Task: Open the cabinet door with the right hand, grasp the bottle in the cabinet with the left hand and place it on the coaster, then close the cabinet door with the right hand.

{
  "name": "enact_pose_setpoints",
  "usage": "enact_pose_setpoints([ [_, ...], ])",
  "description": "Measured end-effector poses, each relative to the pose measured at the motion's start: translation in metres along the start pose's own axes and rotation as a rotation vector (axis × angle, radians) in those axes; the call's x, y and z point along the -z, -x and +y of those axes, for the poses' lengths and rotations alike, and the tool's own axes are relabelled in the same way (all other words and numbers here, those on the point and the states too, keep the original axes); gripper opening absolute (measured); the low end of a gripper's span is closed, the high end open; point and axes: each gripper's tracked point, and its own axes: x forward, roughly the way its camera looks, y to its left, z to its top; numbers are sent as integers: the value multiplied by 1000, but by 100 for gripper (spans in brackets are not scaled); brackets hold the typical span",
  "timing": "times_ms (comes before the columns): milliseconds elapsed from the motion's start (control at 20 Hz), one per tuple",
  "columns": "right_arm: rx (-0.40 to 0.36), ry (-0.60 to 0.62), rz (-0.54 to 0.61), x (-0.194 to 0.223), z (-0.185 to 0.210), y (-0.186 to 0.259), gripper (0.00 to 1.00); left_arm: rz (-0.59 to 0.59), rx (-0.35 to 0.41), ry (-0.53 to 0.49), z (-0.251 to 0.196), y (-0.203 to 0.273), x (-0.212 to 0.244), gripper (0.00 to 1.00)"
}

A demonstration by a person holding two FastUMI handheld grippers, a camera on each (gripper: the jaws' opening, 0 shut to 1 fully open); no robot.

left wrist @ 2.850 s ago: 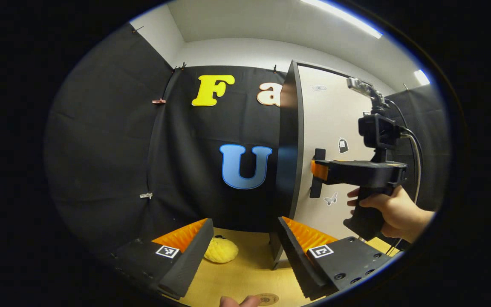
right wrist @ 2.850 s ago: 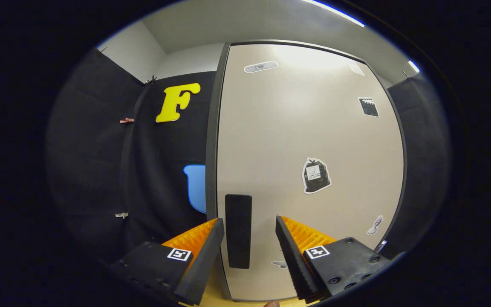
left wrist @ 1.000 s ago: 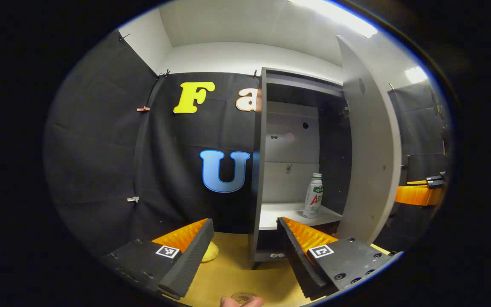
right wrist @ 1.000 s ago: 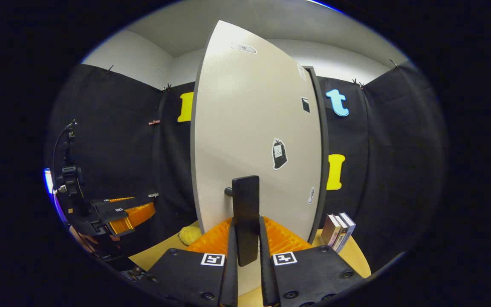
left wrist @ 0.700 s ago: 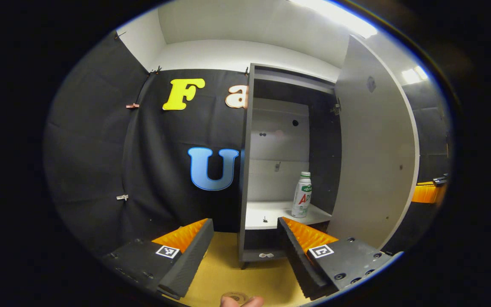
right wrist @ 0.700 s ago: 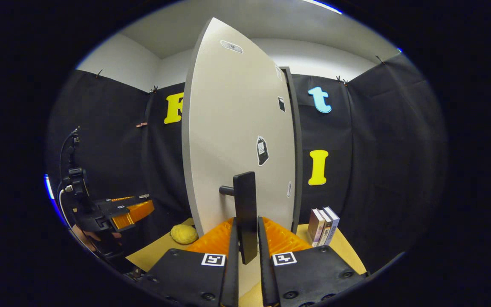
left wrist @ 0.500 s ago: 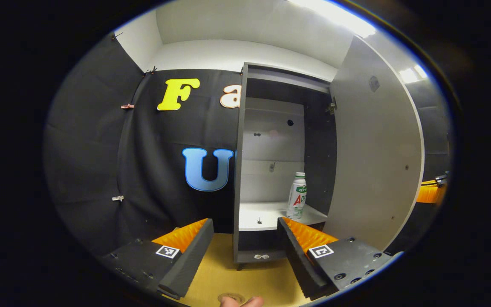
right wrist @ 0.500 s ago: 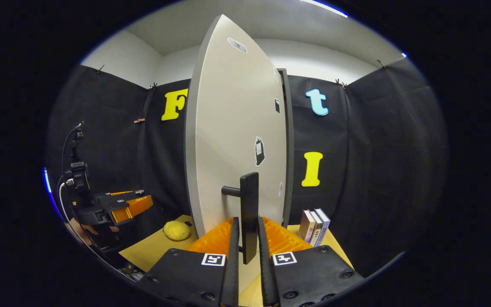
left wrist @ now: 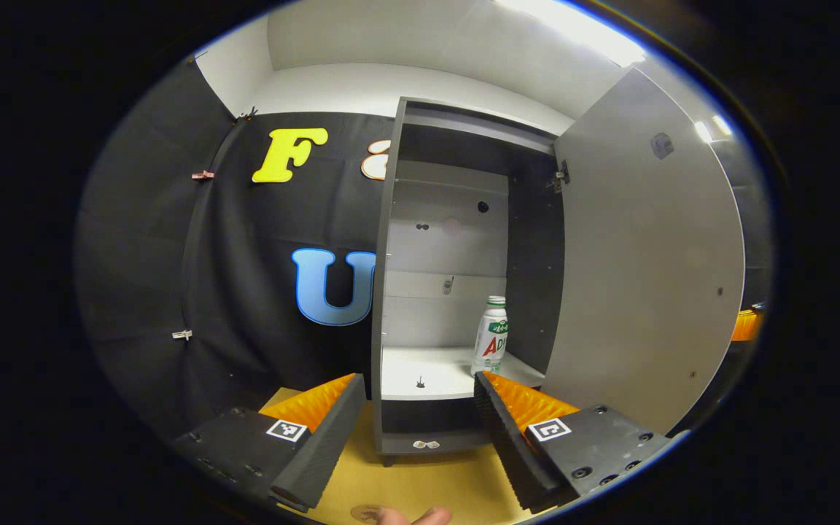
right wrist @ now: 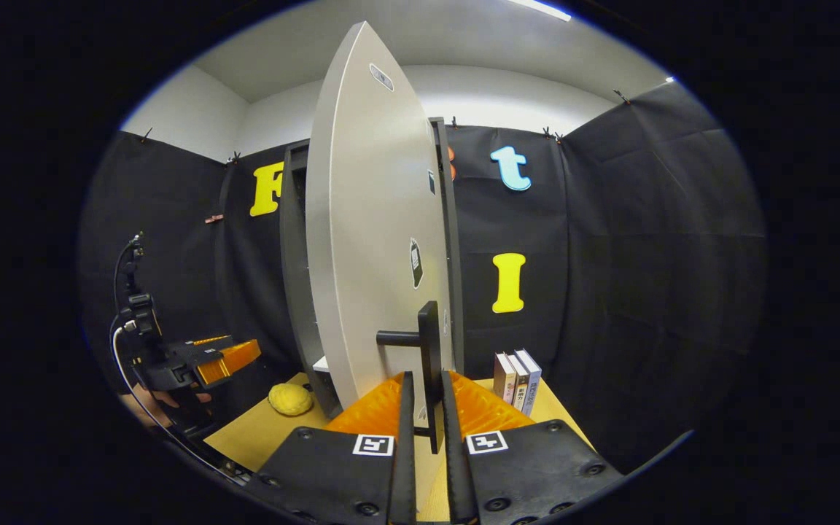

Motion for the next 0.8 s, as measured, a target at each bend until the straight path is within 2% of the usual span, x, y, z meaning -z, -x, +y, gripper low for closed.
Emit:
enact_pose_setpoints([
  [250,40,-19,-25,-8,-9,1,20,13,33,-6,-21,-18,4,94],
  [400,90,-42,-35,-9,-19,4,20,13,59,-9,-39,-31,3,92],
  [550,149,-71,-46,-12,-29,5,20,9,88,-7,-59,-43,4,94],
  [800,91,-152,-24,-14,-15,11,20,10,132,-17,-90,-67,7,95],
])
